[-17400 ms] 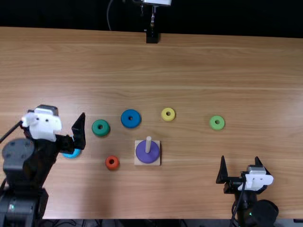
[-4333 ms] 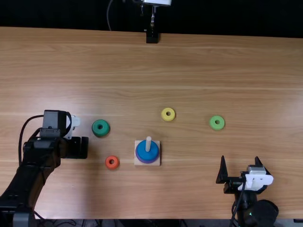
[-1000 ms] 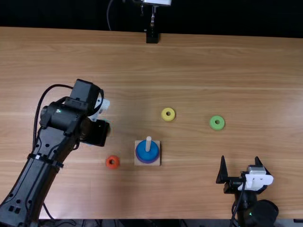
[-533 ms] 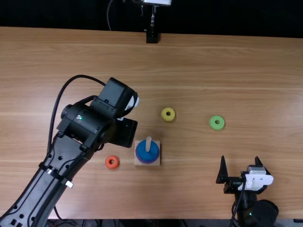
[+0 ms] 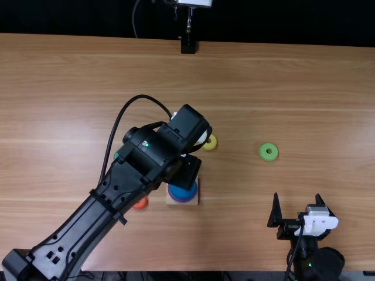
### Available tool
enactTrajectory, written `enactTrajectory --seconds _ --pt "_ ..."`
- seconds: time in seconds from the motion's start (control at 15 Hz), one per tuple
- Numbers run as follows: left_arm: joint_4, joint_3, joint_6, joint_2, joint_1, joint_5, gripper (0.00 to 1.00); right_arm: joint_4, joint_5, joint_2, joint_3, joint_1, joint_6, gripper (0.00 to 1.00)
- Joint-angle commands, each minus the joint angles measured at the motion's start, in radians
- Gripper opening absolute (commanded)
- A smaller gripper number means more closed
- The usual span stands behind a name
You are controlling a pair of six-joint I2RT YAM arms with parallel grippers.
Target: Build the Hanoi tower: stack the rings onto the peg from bottom to top in this color order: purple, dark blue, light blue, dark green, light green, yellow, orange.
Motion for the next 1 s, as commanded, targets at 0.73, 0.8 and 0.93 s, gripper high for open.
enactTrajectory --seconds 0.73,0.8,0.93 --pt "0.0 0.097 -0.035 0.098 -0.029 0.001 0.0 -0.005 0.009 -0.011 -0.028 -0.006 -0.002 1.0" --pt "0.0 0.097 -0.035 0.101 -0.029 0.003 0.0 -0.005 0.009 -0.013 -0.03 -0.006 -0.002 1.0" --pt "0.0 0.097 -0.035 0.103 -0.029 0.005 0.0 -0.003 0.009 -0.013 -0.03 -0.006 -0.002 1.0"
